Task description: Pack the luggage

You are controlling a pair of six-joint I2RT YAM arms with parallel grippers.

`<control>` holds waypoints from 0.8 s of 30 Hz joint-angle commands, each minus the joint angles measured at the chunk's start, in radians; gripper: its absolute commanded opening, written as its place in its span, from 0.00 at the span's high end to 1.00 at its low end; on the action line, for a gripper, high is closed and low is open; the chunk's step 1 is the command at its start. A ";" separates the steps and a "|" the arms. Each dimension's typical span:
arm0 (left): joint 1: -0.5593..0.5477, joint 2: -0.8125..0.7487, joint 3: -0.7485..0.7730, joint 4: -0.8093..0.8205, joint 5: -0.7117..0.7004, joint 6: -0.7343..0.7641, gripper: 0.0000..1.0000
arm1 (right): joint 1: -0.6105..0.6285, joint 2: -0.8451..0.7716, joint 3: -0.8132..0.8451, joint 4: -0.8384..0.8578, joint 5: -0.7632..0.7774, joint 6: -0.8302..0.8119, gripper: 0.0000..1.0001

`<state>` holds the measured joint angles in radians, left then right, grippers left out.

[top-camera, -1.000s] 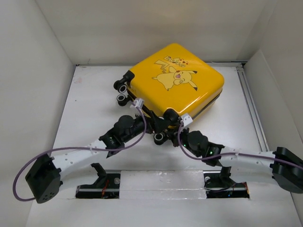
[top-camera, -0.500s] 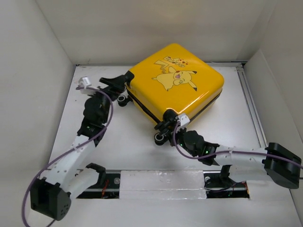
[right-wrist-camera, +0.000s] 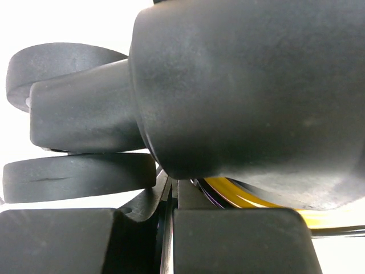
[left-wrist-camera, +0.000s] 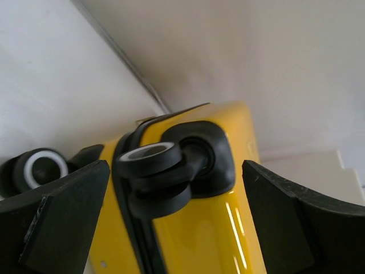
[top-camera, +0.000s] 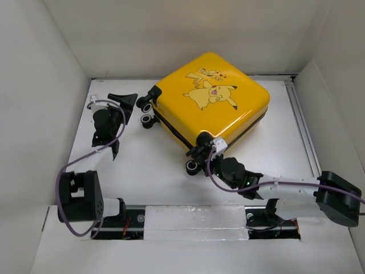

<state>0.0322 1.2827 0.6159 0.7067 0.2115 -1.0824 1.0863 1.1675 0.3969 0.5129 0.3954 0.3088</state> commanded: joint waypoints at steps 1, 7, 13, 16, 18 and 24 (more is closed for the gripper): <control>0.003 0.046 0.077 0.163 0.118 -0.069 0.03 | -0.003 0.009 0.036 0.090 -0.024 -0.013 1.00; 0.003 0.151 0.139 0.185 0.158 -0.090 0.11 | -0.003 0.027 0.045 0.099 -0.035 -0.013 1.00; -0.006 0.170 0.130 0.142 0.101 -0.090 0.16 | -0.003 0.027 0.045 0.099 -0.035 -0.013 1.00; -0.015 0.193 0.130 0.142 0.092 -0.077 0.16 | -0.003 0.027 0.054 0.099 -0.035 -0.022 1.00; -0.024 0.210 0.139 0.142 0.101 -0.077 0.16 | -0.003 0.037 0.054 0.099 -0.035 -0.022 1.00; -0.034 0.268 0.140 0.184 0.112 -0.102 0.20 | -0.003 0.046 0.063 0.099 -0.044 -0.022 1.00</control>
<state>0.0017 1.5494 0.7269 0.8192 0.3122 -1.1698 1.0863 1.2068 0.4118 0.5392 0.3771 0.2977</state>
